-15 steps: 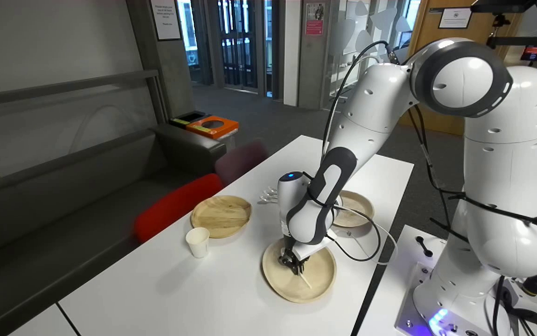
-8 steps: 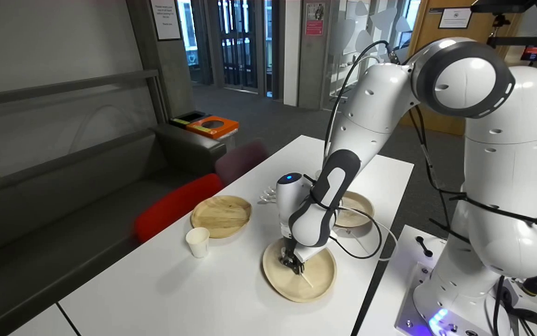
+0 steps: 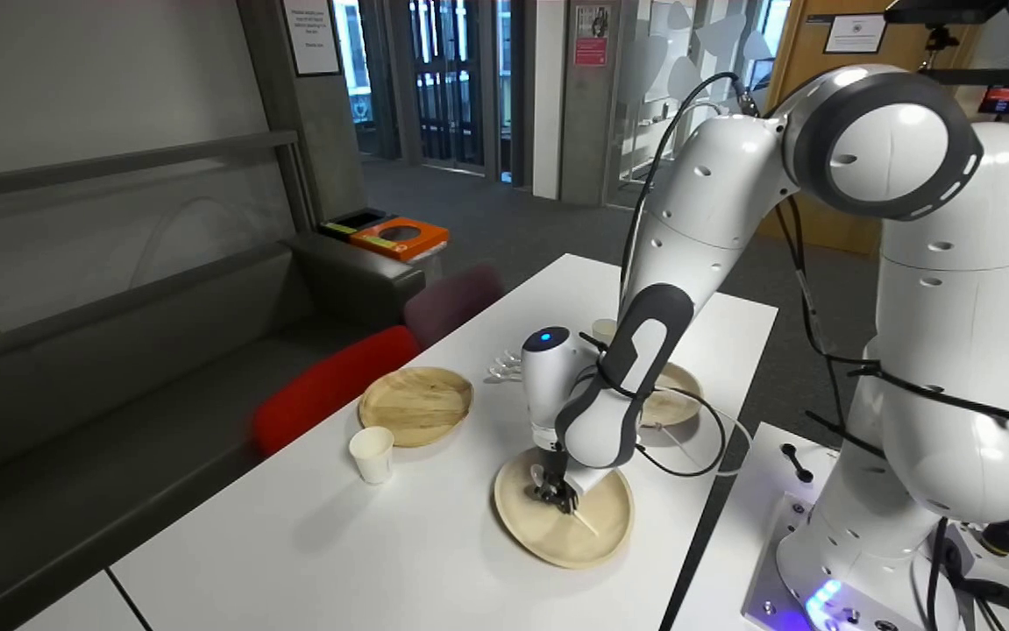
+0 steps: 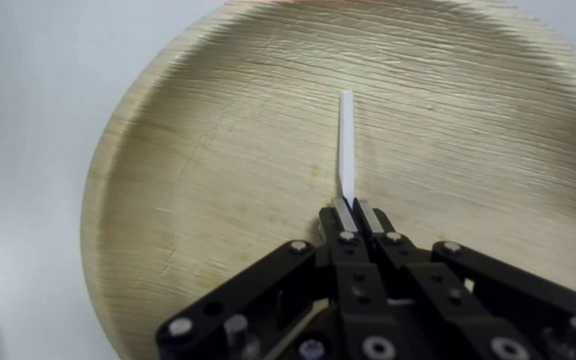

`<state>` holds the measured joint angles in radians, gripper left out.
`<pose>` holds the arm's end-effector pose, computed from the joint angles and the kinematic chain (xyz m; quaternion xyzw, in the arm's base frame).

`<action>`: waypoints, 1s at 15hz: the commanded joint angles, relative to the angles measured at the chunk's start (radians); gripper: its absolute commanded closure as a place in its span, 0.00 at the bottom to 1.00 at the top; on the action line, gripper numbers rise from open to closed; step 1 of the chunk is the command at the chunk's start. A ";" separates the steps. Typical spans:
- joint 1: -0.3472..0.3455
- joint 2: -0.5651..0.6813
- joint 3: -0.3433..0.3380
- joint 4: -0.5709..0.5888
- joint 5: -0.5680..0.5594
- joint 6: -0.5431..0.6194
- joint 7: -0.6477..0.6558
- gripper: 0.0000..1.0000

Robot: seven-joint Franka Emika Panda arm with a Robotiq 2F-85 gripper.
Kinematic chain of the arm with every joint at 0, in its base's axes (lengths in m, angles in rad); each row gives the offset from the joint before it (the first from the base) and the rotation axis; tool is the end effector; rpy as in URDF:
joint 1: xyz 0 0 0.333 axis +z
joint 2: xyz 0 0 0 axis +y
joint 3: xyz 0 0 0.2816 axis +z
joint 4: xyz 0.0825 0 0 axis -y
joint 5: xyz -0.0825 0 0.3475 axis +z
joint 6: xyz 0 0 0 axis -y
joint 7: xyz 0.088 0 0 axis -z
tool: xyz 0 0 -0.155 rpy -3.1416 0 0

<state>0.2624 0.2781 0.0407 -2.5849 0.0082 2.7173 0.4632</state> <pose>0.3775 0.1200 0.1037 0.9938 -0.0840 -0.0701 0.0207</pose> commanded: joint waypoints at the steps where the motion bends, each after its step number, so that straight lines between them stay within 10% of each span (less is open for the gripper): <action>1: 0.021 -0.080 -0.018 -0.069 -0.053 0.013 0.034 0.99; 15: 0.003 -0.090 0.006 -0.035 -0.174 -0.149 -0.041 0.99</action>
<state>0.2651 0.2205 0.0423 -2.6287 -0.1271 2.6517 0.4526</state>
